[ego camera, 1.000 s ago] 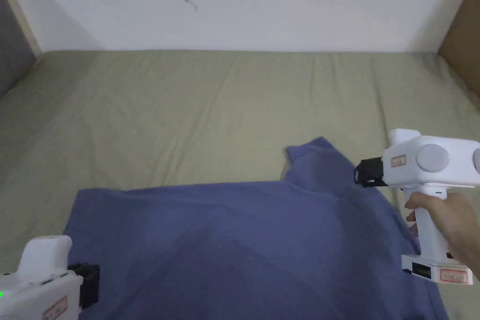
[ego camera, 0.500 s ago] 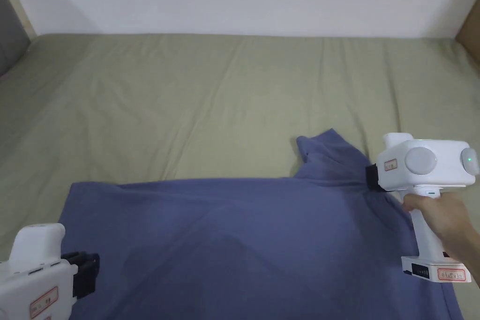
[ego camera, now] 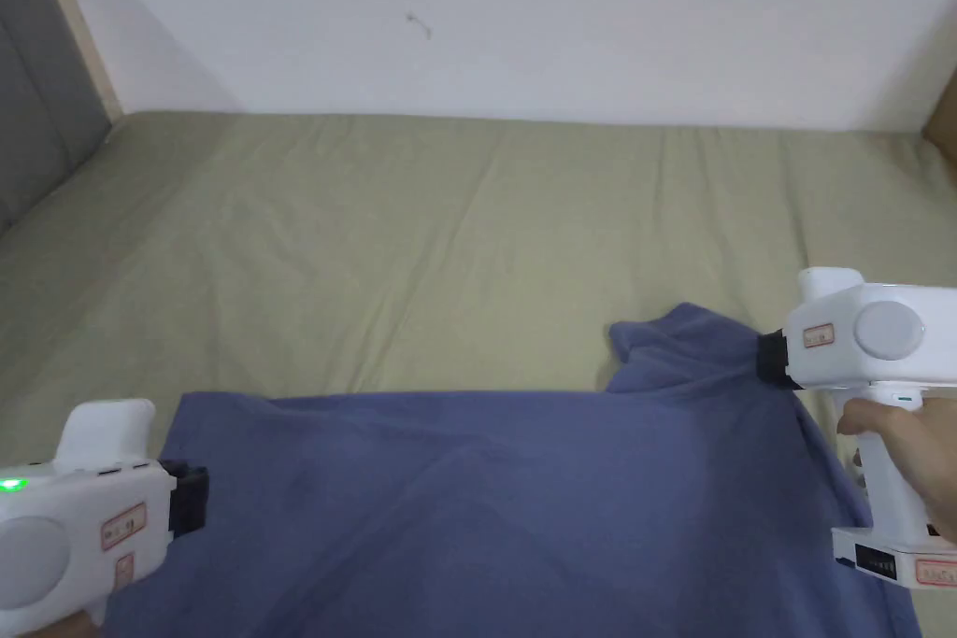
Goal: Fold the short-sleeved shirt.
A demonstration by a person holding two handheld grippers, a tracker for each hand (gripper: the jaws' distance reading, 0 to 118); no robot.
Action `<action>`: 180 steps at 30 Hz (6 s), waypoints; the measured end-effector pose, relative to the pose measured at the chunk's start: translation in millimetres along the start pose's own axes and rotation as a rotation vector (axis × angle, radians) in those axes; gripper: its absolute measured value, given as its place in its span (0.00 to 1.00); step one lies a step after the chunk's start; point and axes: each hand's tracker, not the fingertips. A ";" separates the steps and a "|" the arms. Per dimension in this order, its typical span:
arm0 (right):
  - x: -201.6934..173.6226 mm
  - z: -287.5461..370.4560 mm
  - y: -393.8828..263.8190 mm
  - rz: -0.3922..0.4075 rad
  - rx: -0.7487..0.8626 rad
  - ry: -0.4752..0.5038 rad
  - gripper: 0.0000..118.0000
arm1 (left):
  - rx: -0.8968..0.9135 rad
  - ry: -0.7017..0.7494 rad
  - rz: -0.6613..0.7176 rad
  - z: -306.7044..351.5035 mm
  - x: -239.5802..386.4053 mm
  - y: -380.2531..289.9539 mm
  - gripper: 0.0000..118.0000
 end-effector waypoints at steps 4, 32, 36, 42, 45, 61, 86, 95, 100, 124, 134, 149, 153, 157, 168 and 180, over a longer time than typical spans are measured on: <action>1.9 -1.6 -2.2 0.006 -0.011 -0.008 0.02 | -0.017 0.000 0.013 -24.0 -18.6 19.3 0.48; 16.1 26.5 -9.4 -0.006 0.001 -0.003 0.02 | -0.071 0.019 -0.008 -87.1 -33.8 83.5 0.01; 15.7 75.8 -17.4 -0.001 0.057 0.018 0.02 | -0.002 0.008 0.004 -30.6 -36.7 89.9 0.01; 26.4 162.8 -64.8 -0.037 0.130 0.028 0.02 | 0.059 0.005 -0.052 51.9 -36.2 57.3 0.01; 25.8 194.8 -110.0 -0.022 0.127 0.030 0.02 | 0.067 0.001 -0.062 82.4 -38.3 24.4 0.01; 37.2 208.1 -312.3 -0.142 -0.047 0.059 0.02 | -0.157 0.032 -0.072 109.8 -66.8 -160.6 0.01; -80.9 279.5 -244.3 -0.009 0.480 -0.083 0.01 | 0.009 -0.063 -0.003 181.5 -44.1 -137.2 0.00; -179.5 279.6 -229.0 0.087 0.775 -0.213 0.01 | -0.013 -0.096 0.085 177.6 -69.6 -155.8 0.00; -207.2 270.2 -229.9 0.102 0.804 -0.205 0.01 | -0.035 -0.129 0.158 162.2 -98.4 -158.4 0.00; -241.9 200.1 -218.5 0.129 0.585 -0.136 0.01 | -0.198 -0.598 0.603 26.1 -150.9 -160.5 0.27; -220.6 199.3 -221.5 0.071 0.537 -0.148 0.01 | -0.244 -0.484 0.434 42.8 -138.8 -142.6 0.06; -191.1 214.3 -231.8 0.002 0.528 -0.140 0.01 | -0.222 -0.308 0.411 85.0 -153.4 -123.5 0.06; -176.7 220.2 -236.0 -0.012 0.527 -0.143 0.01 | -0.211 -0.165 0.293 105.8 -111.5 -100.5 0.06; -159.0 230.3 -240.0 -0.030 0.547 -0.156 0.01 | -0.145 -0.210 0.182 135.6 -51.4 -76.3 0.06; -109.3 250.0 -257.5 -0.114 0.574 -0.177 0.01 | -0.203 -0.336 -0.052 109.9 127.0 -81.8 0.06; -90.2 240.1 -269.3 -0.141 0.544 -0.201 0.01 | -0.305 -0.510 -0.070 75.1 192.0 -106.0 0.79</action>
